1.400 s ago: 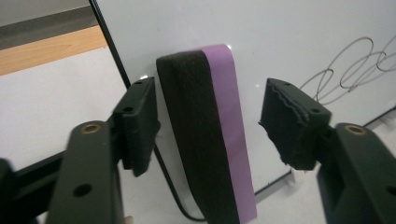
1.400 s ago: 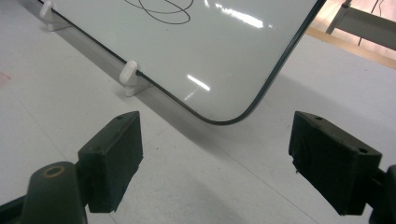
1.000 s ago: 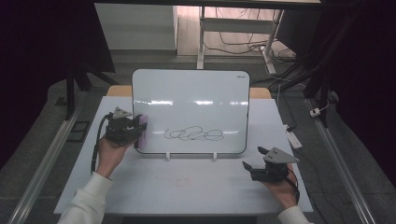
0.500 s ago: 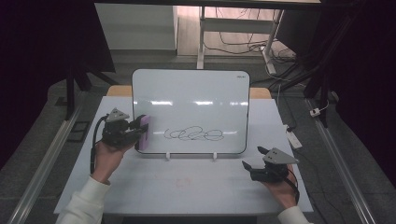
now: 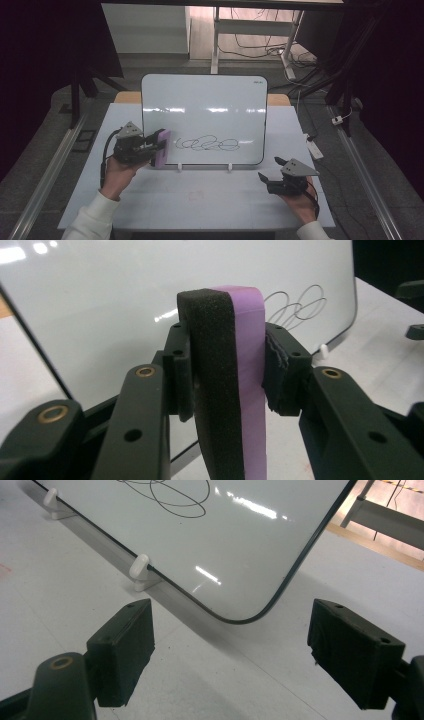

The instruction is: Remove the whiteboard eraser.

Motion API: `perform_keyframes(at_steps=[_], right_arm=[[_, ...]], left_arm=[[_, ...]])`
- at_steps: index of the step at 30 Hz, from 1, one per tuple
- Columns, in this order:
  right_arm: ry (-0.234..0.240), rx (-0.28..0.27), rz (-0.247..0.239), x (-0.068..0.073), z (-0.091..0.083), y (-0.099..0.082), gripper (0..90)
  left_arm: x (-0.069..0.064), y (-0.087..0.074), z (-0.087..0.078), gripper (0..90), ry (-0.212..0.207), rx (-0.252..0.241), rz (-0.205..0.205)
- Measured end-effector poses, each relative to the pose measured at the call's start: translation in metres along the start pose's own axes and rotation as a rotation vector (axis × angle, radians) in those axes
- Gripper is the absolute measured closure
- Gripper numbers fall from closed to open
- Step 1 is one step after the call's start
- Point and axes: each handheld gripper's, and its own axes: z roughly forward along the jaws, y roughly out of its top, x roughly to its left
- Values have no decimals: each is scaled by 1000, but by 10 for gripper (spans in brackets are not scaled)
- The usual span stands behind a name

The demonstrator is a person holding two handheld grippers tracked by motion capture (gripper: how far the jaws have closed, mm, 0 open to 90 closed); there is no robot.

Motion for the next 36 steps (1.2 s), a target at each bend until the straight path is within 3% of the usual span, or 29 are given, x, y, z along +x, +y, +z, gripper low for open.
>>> perform_keyframes(at_steps=[10,21,36], right_arm=[[3,-13,12,4,1,2,184],[39,-45,11,17,3,11,196],[138,-78,47,47,17,29,207]], left_arm=[[-18,1,14,594,-62,-48,20],[-39,5,36,594,-104,-58,46],[-63,13,61,594,-192,-61,58]])
